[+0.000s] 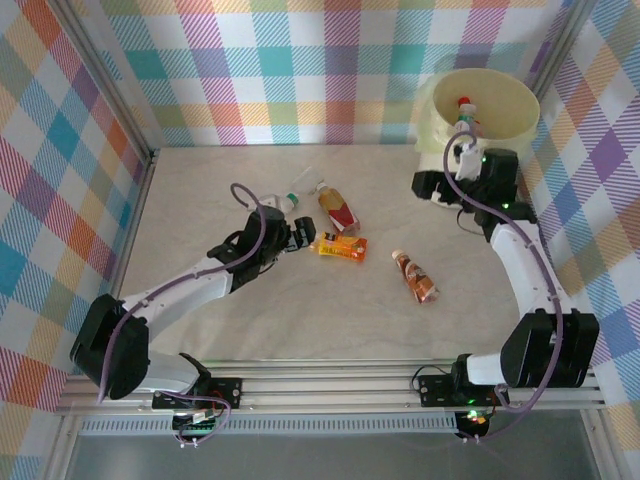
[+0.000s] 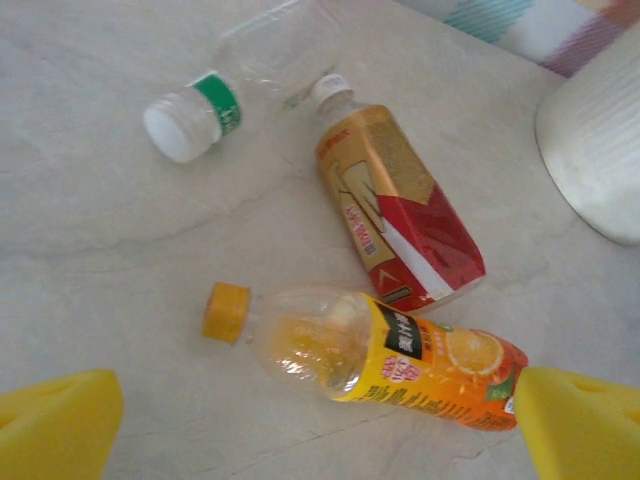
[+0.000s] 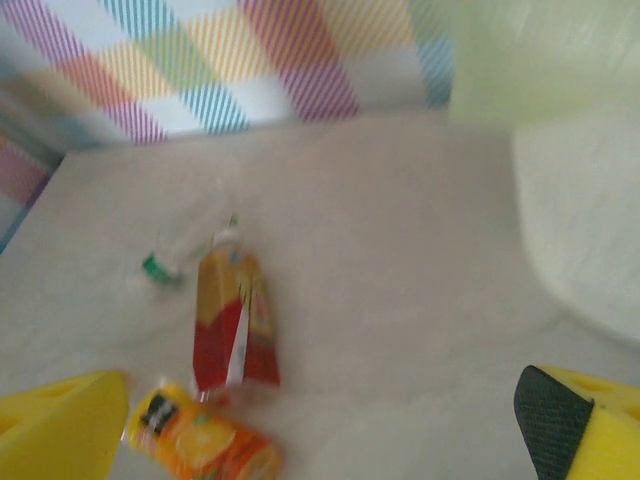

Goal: Put the plastic bottles in the bin

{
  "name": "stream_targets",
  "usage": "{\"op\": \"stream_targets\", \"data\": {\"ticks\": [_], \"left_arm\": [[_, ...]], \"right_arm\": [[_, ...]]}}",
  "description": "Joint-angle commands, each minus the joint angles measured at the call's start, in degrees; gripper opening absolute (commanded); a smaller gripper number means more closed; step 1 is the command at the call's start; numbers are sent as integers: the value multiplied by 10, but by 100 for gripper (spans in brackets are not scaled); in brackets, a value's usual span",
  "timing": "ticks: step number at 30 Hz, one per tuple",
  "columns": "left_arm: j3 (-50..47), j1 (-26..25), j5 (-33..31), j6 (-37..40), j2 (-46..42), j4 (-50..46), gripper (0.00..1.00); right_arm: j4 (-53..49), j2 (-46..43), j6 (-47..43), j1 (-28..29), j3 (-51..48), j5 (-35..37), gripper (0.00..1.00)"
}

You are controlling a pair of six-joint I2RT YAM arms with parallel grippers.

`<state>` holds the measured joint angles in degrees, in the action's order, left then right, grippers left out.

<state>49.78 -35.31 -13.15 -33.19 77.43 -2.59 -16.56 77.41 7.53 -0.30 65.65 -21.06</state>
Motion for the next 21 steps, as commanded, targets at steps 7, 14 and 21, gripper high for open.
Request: {"op": "stream_targets", "data": {"ticks": [7,14,21], "left_arm": [[-61,7,-31,-80,-64,11,100],[-100,7,-29,-107,-85,18,100],[-104,7,-29,-108,-89,21,100]], "right_arm": [[-76,34,102,45,-97,59,100],[-72,61,140,107,-153,71,100],[-71,71,177,173,-188,175,100]]}}
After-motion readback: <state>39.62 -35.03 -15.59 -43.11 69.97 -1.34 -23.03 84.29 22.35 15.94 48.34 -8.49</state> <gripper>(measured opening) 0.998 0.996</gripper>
